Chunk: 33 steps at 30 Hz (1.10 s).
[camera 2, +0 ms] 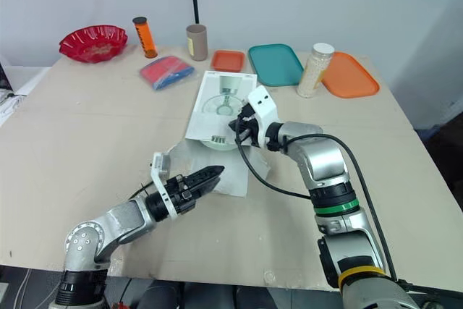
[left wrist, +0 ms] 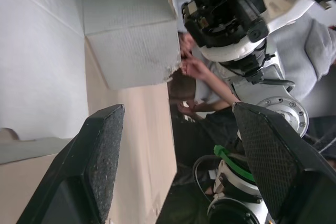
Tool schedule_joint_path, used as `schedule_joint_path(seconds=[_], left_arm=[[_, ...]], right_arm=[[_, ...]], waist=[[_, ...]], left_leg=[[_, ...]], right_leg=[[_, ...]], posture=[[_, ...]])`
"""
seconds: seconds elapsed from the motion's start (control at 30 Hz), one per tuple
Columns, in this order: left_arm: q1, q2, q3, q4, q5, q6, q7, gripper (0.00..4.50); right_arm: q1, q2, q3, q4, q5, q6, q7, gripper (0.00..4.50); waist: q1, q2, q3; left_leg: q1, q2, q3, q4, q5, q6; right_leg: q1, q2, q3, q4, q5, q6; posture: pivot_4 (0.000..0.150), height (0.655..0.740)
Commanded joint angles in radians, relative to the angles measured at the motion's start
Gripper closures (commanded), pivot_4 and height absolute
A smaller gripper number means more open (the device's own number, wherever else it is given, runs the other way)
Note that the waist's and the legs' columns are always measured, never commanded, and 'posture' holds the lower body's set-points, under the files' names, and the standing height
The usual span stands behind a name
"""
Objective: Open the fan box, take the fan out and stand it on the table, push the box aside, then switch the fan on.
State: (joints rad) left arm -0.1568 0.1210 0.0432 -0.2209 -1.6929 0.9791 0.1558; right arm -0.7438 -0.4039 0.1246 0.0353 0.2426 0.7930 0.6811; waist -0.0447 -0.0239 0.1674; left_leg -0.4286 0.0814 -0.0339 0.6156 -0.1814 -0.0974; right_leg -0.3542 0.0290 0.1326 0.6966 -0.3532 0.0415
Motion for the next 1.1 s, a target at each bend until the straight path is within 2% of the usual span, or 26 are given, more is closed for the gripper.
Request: schedule_joint_path(seconds=[0.03, 0.33, 1.07, 1.1], left_arm=[[-0.04, -0.011, -0.008, 0.054, 0.005, -0.018, -0.038, 0.97], [-0.157, -0.076, 0.027, 0.229, 0.133, -0.083, -0.073, 0.97], [-0.247, -0.218, 0.14, 0.349, 0.28, -0.158, -0.058, 0.97], [-0.25, -0.221, 0.144, 0.35, 0.282, -0.156, -0.056, 1.2]], right_arm=[[0.017, -0.019, 0.016, -0.012, -0.005, 0.023, 0.006, 4.5], [0.016, -0.022, 0.006, -0.024, -0.003, 0.03, -0.009, 4.5], [0.033, -0.029, 0.002, -0.07, 0.002, 0.057, -0.028, 4.5], [0.034, -0.028, 0.002, -0.071, 0.003, 0.057, -0.028, 4.5]], waist=[[0.0, 0.0, 0.0], [0.001, 0.0, 0.0], [0.0, -0.001, 0.0], [0.0, -0.001, 0.0]], left_leg=[[0.0, 0.0, 0.0, 0.0, 0.0, 0.0], [0.0, 0.0, 0.0, 0.0, 0.0, 0.0], [-0.001, -0.001, 0.0, 0.0, 0.0, 0.0], [-0.001, -0.001, 0.0, 0.0, 0.0, 0.0]], right_leg=[[0.0, 0.0, 0.0, 0.0, 0.0, 0.0], [0.0, 0.0, 0.0, -0.001, 0.0, 0.0], [0.0, 0.0, 0.0, -0.001, 0.0, 0.001], [0.0, 0.0, 0.0, -0.001, 0.0, 0.001]], posture=[[0.15, 0.7389], [0.15, 0.7389], [0.15, 0.7389], [0.15, 0.7389]])
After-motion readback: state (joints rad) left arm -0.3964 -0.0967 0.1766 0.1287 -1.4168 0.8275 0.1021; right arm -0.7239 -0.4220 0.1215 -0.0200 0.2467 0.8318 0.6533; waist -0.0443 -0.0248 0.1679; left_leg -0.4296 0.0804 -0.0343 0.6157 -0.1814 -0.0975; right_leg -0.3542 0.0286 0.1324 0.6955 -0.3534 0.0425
